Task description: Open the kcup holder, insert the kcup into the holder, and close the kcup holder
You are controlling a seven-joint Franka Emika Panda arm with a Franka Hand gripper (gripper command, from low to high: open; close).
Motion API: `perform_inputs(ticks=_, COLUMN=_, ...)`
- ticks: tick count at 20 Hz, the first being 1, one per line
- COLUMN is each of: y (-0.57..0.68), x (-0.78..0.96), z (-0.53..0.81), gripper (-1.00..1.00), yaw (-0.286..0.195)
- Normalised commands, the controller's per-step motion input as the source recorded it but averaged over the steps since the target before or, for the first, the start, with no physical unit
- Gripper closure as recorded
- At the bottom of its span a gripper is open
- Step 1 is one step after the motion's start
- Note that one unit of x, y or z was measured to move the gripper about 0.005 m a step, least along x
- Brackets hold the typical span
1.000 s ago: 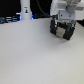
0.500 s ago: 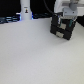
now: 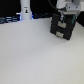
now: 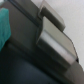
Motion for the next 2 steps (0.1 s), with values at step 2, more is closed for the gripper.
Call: perform_inputs(ticks=2, y=0.00, x=0.00, z=0.00, gripper=-1.00, yaw=0.000)
